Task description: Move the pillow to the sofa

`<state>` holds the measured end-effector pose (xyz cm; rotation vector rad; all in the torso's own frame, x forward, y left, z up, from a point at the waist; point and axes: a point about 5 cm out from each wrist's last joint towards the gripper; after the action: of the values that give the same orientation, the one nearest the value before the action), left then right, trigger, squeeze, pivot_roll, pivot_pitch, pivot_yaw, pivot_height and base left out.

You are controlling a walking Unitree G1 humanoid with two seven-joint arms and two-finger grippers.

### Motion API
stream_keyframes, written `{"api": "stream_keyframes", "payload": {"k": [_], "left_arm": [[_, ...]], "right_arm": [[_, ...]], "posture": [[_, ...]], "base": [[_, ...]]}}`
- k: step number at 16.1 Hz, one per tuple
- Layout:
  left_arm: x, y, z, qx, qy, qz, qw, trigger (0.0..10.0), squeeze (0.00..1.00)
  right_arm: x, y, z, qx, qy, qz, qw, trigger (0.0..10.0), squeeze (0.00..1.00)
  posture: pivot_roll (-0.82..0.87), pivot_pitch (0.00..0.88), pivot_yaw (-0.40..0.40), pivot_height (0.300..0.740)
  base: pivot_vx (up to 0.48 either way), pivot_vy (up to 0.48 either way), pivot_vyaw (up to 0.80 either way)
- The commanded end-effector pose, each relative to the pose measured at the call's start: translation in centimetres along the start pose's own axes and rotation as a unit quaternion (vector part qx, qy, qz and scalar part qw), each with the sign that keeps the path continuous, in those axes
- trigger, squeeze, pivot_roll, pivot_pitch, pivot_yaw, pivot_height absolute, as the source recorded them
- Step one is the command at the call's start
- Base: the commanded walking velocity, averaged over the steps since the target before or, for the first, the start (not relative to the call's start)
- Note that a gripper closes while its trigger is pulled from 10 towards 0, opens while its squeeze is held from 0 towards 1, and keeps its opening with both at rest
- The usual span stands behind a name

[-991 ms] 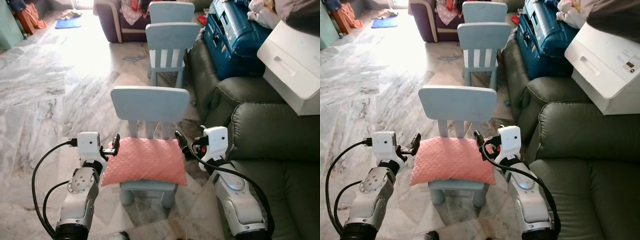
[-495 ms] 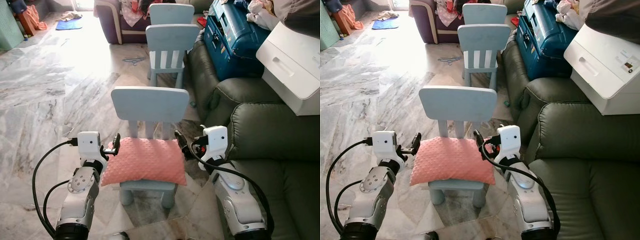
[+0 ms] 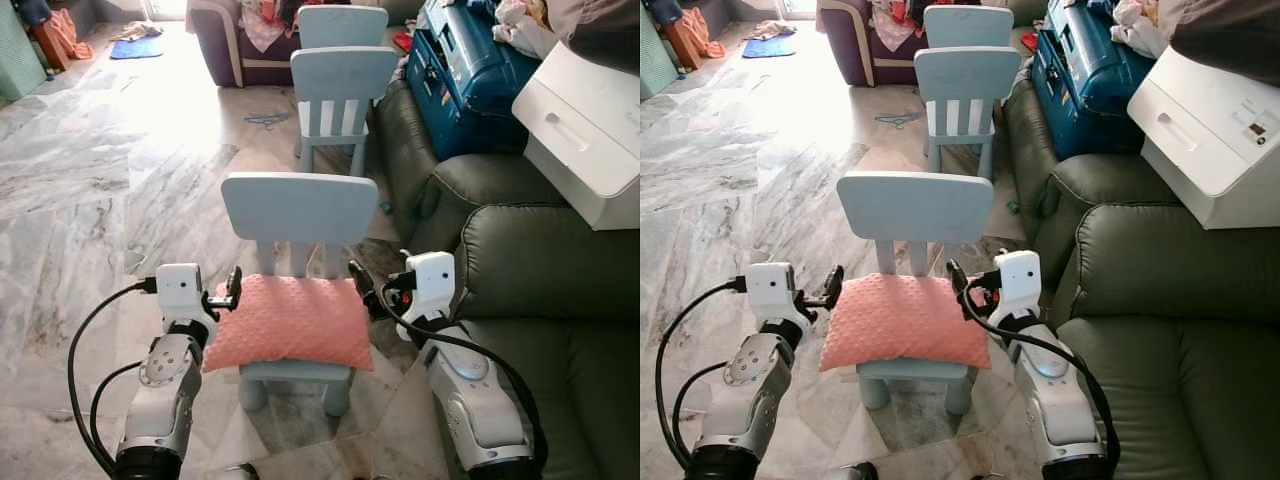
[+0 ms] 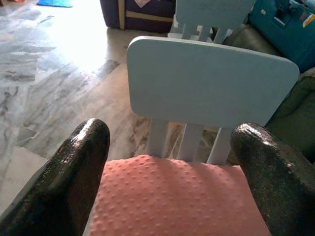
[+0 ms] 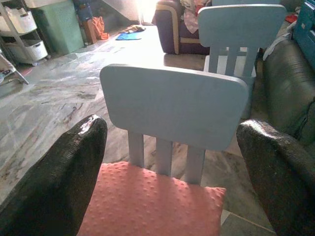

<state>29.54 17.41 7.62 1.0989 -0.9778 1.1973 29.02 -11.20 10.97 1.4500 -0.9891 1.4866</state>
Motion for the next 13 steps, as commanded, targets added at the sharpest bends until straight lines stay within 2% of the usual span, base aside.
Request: {"api": "stream_keyframes", "payload": {"k": [1,5,9,13], "left_arm": [[0.00,-0.04,-0.26,0.007,0.006,-0.005,1.000,10.0,0.00],[-0.03,-0.05,-0.21,0.007,0.011,-0.009,1.000,10.0,0.00],[-0.07,-0.08,-0.23,0.007,0.011,-0.012,1.000,10.0,0.00],[0.00,-0.09,-0.15,0.004,0.003,-0.009,1.000,10.0,0.00]], "right_arm": [[-0.14,0.09,-0.01,0.002,0.000,-0.002,1.000,10.0,0.00],[-0.13,0.08,0.03,0.001,-0.001,-0.002,1.000,10.0,0.00],[-0.12,0.07,0.03,0.000,-0.001,-0.002,1.000,10.0,0.00],[-0.14,0.08,0.01,0.000,-0.001,-0.003,1.000,10.0,0.00]], "posture": [[-0.11,0.131,-0.015,0.740],[-0.11,0.131,-0.014,0.740],[-0.11,0.131,-0.013,0.740],[-0.11,0.132,-0.013,0.740]], "base": [[0.000,0.000,0.00],[0.000,0.000,0.00],[-0.060,0.397,0.00],[0.000,0.000,0.00]]}}
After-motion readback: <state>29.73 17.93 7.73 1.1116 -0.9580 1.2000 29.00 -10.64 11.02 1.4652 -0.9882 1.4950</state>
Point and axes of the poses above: a point about 5 cm out from each wrist's last joint towards the gripper, its own y axis pointing back from the gripper into the wrist, its own x axis along the axis of the wrist's last joint, z = x × y, and after that the axes turned 5 degrees about y, right-handed
